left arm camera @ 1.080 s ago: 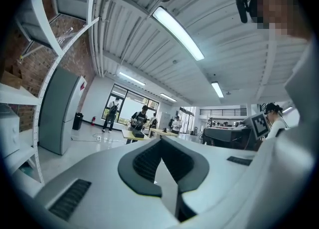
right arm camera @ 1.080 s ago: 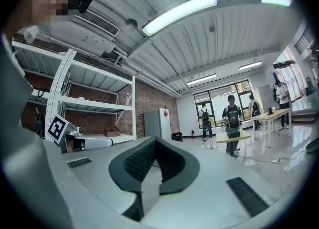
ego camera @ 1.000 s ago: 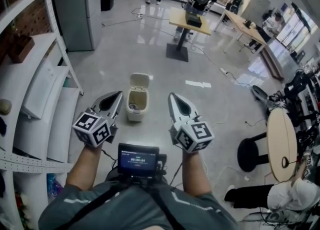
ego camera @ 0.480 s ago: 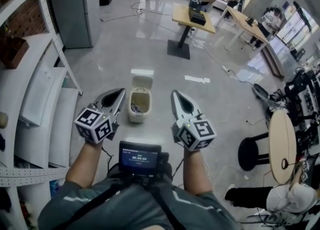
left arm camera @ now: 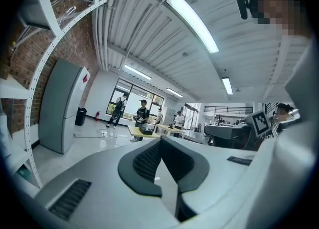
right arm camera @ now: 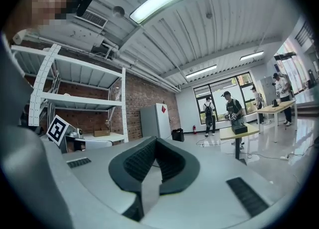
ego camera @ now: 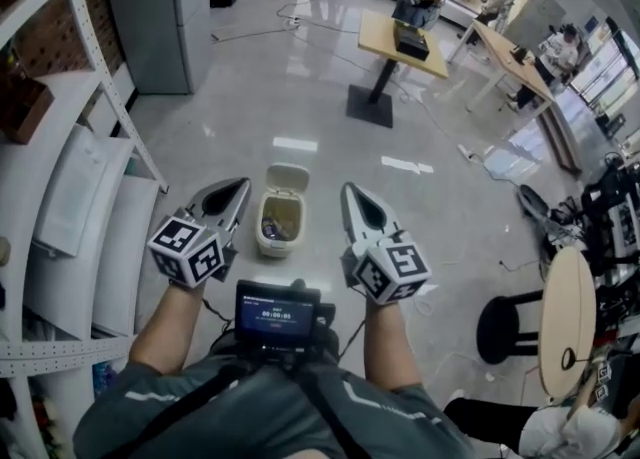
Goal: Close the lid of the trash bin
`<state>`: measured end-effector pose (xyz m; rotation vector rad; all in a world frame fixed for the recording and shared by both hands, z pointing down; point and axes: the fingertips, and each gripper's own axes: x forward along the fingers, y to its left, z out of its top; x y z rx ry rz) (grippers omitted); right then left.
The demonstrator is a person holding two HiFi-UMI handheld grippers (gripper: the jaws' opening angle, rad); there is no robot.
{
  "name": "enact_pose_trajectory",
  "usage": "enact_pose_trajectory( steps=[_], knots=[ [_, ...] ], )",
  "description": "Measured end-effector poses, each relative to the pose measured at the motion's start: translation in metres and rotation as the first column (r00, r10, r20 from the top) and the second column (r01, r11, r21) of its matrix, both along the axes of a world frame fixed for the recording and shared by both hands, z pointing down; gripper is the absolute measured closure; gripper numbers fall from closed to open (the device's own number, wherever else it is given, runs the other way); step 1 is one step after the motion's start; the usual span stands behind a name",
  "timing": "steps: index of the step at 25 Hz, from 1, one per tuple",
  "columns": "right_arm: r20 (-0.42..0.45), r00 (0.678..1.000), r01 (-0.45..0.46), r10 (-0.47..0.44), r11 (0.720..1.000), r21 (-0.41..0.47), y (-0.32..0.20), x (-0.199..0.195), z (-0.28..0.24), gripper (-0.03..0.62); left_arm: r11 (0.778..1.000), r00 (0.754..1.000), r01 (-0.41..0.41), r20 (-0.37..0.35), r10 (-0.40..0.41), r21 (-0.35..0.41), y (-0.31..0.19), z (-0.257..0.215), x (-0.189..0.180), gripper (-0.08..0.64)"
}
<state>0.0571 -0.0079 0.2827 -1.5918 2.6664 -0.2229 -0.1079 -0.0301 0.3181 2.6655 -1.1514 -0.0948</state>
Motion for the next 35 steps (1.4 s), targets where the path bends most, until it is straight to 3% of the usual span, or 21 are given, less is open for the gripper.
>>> enact_pose_trajectory(
  steps=[8, 18, 28, 35],
  knots=[
    [0.039, 0.998, 0.047, -0.048, 0.998, 0.029, -0.088, 0.041, -0.010, 0.580, 0.995, 0.995, 0.095, 0.035, -0.094, -0.022, -0.078, -0.005, 0.023, 0.565],
    [0.069, 0.991, 0.112, -0.111, 0.994, -0.003, -0.161, 0.067, 0.002, 0.580, 0.989, 0.987, 0.145, 0.071, -0.144, -0.014, -0.138, -0.009, 0.054, 0.565],
    [0.071, 0.994, 0.081, -0.078, 0.996, -0.048, -0.211, 0.066, 0.013, 0.580, 0.995, 0.994, 0.082, 0.072, -0.077, -0.061, -0.190, 0.003, 0.068, 0.565],
    [0.046, 0.999, 0.001, 0.003, 0.997, -0.075, -0.244, 0.041, 0.020, 0.580, 0.997, 0.996, 0.034, 0.082, -0.028, -0.076, -0.236, 0.019, 0.043, 0.565]
  ],
)
